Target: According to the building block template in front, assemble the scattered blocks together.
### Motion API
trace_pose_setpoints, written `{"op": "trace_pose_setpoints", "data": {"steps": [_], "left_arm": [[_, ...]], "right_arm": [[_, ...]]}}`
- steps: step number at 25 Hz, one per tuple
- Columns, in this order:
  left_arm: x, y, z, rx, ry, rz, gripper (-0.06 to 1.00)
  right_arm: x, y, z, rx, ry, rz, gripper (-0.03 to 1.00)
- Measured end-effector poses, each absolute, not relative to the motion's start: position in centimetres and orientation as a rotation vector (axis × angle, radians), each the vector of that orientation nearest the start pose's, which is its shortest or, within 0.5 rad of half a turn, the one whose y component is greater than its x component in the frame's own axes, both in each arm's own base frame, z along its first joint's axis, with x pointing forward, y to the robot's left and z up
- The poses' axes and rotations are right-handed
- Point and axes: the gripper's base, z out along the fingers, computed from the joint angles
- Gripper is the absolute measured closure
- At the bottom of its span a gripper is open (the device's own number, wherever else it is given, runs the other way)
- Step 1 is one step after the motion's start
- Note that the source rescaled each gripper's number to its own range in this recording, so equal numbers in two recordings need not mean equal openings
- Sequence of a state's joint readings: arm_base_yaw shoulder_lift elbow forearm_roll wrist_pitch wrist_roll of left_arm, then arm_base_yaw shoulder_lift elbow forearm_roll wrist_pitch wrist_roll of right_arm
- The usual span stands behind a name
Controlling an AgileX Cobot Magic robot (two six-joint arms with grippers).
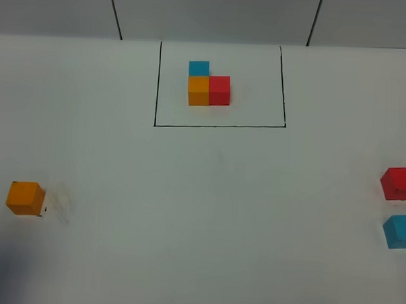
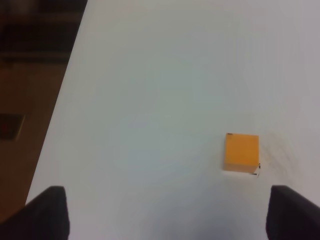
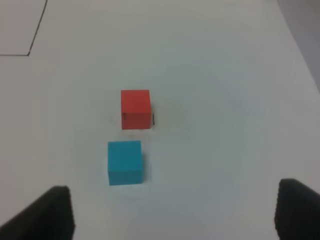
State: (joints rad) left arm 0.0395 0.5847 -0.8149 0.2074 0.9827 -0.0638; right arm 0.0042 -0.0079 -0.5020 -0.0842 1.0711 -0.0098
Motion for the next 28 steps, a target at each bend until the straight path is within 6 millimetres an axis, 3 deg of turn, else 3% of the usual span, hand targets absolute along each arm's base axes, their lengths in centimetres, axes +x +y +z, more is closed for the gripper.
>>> {"op": "trace_pose_setpoints", "data": {"steps": [13, 21, 28], "left_arm": [[16.6, 2.2, 31.2, -0.098, 2.538, 0.238, -0.05], [19.9, 1.8, 28.6, -0.109, 2.629, 0.163, -0.05], [21.4, 1.8, 27.1, -0.110, 2.682, 0.147, -0.05]], "right_arm": [[-0.7, -0.7, 27.7, -0.008, 2.043, -0.104, 0.16], [-0.7, -0.7, 27.7, -0.008, 2.043, -0.104, 0.16], [-0.7, -0.7, 27.7, -0.008, 2.043, -0.104, 0.16]]}}
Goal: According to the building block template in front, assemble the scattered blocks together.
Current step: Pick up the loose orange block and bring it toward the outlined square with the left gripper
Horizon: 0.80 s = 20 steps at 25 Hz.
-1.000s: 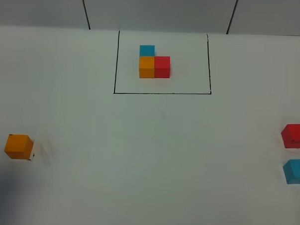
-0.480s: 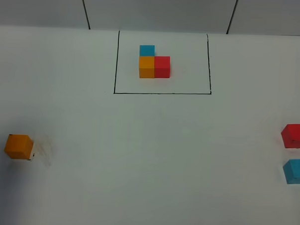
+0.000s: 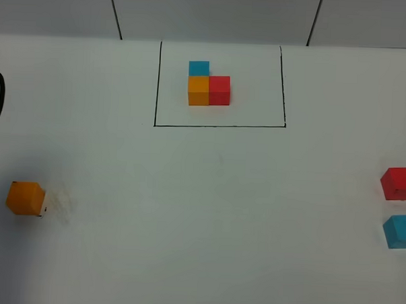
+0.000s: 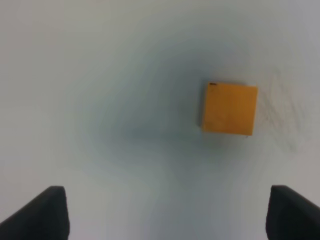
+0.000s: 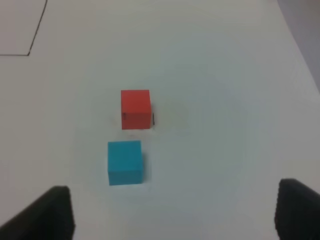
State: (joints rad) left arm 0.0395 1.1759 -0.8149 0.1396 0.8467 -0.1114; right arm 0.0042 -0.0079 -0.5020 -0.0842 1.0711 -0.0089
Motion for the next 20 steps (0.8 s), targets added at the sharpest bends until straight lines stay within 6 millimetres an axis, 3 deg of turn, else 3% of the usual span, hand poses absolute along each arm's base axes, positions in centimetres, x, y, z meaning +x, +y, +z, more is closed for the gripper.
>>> {"op": "trace_pose_setpoints", "data": {"steps": [20], "left_arm": [[21.70, 1.76, 26.97, -0.109, 2.664, 0.140, -0.05]], "right_arm": [[-0.69, -0.67, 27.72, -0.009, 2.043, -0.104, 0.16]]}}
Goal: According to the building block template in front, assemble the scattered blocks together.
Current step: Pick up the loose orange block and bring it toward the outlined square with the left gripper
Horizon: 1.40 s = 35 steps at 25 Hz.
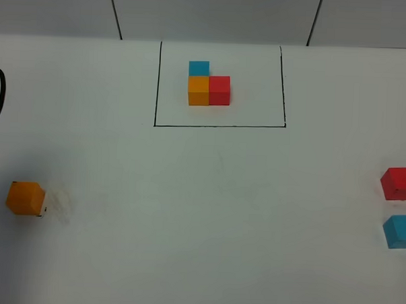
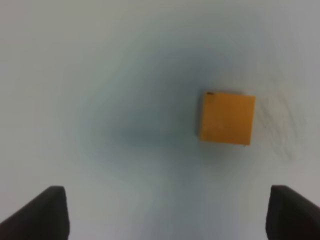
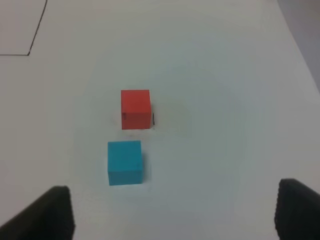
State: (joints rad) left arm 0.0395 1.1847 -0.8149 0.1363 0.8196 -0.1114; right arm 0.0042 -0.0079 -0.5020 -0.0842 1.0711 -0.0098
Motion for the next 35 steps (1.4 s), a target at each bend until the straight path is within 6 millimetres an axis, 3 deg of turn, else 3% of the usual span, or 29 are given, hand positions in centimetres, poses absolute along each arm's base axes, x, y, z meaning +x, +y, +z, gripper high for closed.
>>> {"op": "trace_pose_setpoints", "data": {"steps": [5, 12, 20, 24, 35], "left_arm": [[22.3, 1.7, 26.3, -0.108, 2.681, 0.134, -0.05], [24.8, 1.1, 22.8, -0.153, 2.774, 0.041, -0.05], [26.8, -0.7, 19.3, -0.064, 2.834, 0.012, -0.05], [27.2, -1.0, 17.9, -0.062, 2.879, 0.005, -0.05], [26.5, -0.7, 16.3, 0.018, 2.877, 0.067, -0.05]], "right_arm": [[-0.7, -0.7, 27.7, -0.009, 2.043, -0.104, 0.16], [-0.7, -0.7, 27.7, -0.009, 2.043, -0.104, 0.16], [-0.7, -0.7, 27.7, -0.009, 2.043, -0.104, 0.16], [-0.7, -0.7, 27.7, -0.009, 2.043, -0.104, 0.16], [-0.7, -0.7, 27.7, -0.009, 2.043, -0.104, 0.16]]}}
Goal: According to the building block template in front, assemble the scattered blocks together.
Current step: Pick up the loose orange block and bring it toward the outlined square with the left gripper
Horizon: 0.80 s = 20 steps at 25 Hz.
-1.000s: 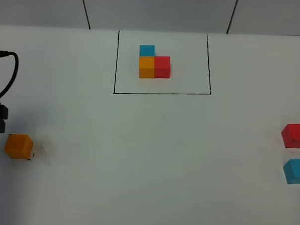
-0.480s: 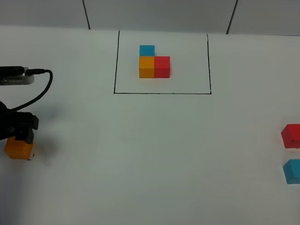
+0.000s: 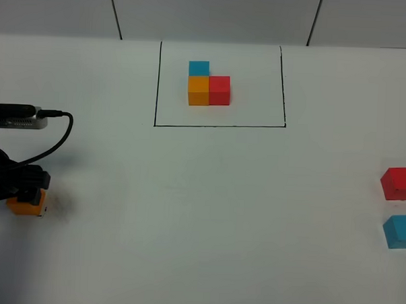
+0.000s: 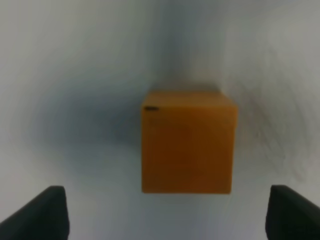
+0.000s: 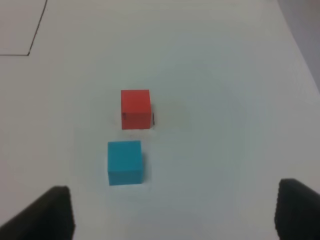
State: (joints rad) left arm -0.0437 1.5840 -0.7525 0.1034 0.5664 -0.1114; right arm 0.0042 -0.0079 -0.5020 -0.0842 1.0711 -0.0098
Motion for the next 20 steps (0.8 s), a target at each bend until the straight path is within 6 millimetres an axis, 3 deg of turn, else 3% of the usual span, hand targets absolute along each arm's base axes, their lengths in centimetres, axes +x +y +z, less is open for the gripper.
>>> {"op": "trace_pose_setpoints", "data": {"steps": [10, 20], "left_arm": [[27.3, -0.7, 14.4, 0.027, 2.888, 0.062, -0.05], [27.8, -0.8, 14.4, 0.028, 2.834, 0.051, -0.05]], "right_arm": [[-0.7, -0.7, 27.7, -0.009, 2.043, -0.104, 0.16], [-0.7, -0.7, 27.7, -0.009, 2.043, -0.104, 0.16]]}}
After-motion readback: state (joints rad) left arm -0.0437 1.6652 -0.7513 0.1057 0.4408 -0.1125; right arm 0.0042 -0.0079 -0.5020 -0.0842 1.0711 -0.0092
